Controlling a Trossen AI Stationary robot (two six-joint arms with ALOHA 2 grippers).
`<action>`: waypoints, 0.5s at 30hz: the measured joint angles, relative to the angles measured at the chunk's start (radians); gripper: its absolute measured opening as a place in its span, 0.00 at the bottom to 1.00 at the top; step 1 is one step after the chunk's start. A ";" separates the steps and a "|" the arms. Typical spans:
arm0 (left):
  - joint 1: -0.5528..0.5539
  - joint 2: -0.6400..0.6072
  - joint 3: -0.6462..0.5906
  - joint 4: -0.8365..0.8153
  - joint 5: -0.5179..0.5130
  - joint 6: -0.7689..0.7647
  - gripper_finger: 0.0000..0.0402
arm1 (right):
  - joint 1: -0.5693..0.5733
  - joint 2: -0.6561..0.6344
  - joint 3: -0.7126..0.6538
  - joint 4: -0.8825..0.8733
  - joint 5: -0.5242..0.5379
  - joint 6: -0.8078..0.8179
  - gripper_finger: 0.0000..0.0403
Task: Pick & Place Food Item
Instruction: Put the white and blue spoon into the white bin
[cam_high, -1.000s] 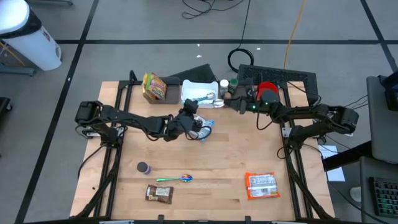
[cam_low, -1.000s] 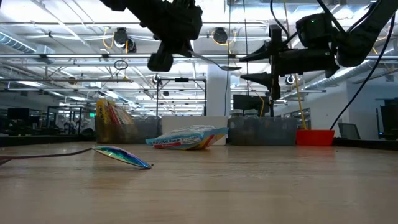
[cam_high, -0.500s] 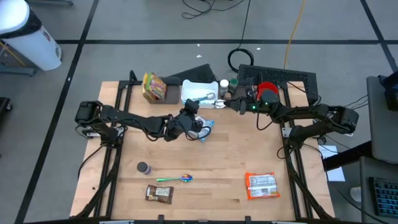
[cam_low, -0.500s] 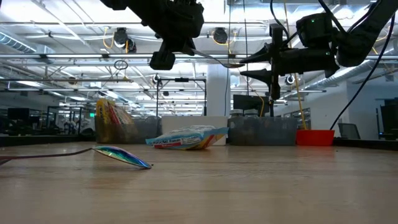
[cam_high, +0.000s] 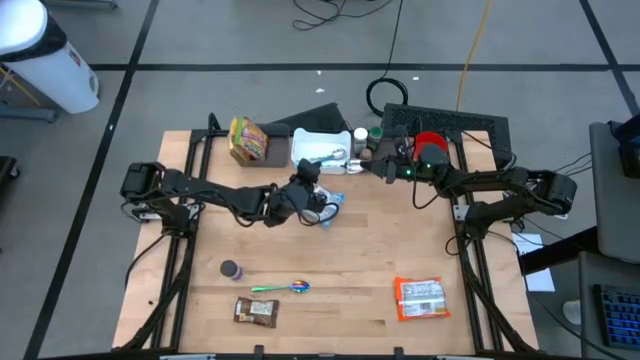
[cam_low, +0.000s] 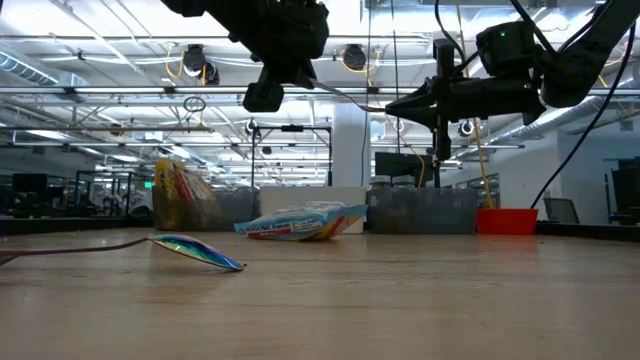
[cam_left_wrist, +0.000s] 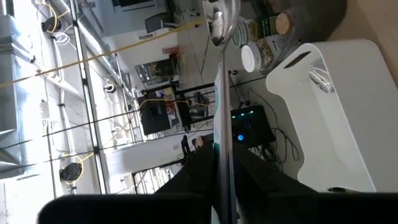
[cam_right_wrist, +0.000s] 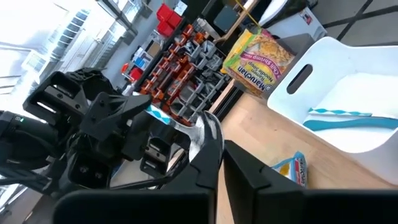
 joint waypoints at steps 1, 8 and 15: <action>0.000 0.000 0.000 0.006 0.002 0.000 0.12 | 0.000 0.000 0.000 0.001 0.002 -0.002 0.01; 0.000 0.000 0.000 0.051 0.035 -0.052 0.25 | 0.001 0.000 0.000 -0.001 -0.005 -0.043 0.00; -0.016 -0.004 0.000 0.105 0.055 -0.106 0.33 | -0.001 0.000 0.000 -0.005 -0.005 -0.060 0.00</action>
